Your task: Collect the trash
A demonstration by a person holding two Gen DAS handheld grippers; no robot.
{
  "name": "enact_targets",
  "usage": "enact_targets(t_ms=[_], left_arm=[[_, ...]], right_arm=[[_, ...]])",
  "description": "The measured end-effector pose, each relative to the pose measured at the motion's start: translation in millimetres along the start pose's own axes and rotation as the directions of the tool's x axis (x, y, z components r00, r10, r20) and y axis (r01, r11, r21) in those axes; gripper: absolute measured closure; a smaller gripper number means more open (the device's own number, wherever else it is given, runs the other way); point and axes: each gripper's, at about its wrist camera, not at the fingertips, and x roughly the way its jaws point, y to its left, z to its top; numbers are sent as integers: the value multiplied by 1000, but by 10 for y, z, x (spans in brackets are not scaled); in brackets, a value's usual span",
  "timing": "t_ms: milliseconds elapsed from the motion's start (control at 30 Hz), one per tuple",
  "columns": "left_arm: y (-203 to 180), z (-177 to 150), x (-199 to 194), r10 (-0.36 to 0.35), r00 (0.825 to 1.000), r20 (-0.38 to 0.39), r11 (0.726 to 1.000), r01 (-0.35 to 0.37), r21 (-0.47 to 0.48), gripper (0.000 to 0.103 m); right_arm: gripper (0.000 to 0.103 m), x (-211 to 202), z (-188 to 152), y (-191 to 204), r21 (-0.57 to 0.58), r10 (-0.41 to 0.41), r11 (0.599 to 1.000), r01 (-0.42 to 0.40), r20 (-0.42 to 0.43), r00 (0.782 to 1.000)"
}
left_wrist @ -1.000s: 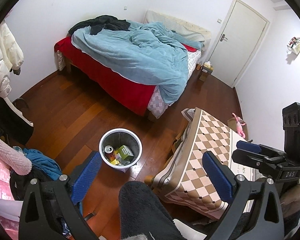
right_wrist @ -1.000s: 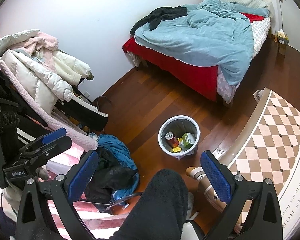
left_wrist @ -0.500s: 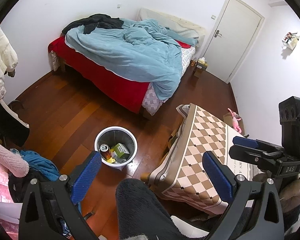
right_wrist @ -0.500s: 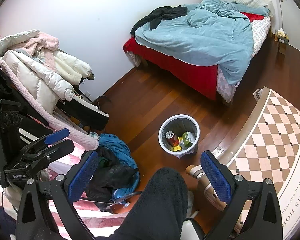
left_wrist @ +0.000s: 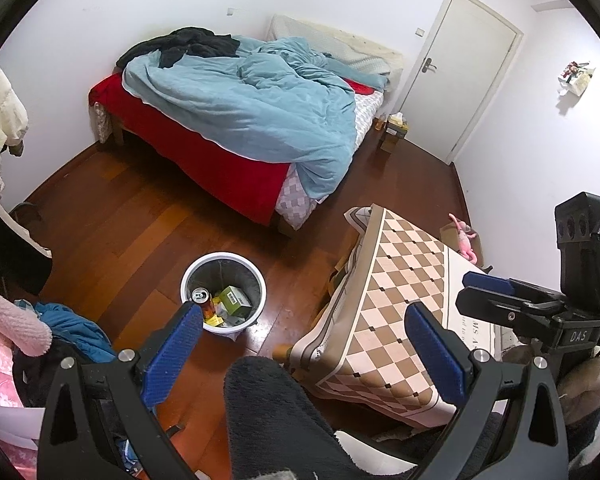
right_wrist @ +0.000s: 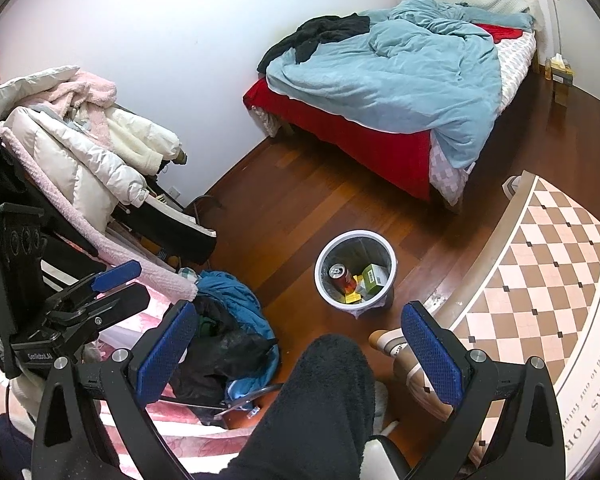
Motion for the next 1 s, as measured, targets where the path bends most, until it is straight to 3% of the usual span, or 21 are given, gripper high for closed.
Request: enact_targets(t_ms=[1000], left_arm=[[-27,14,28,-5,1000,-1,1000,5,4,0]], right_arm=[[0,-15,-7,-45,7,2,1000,-2,-3,1000]])
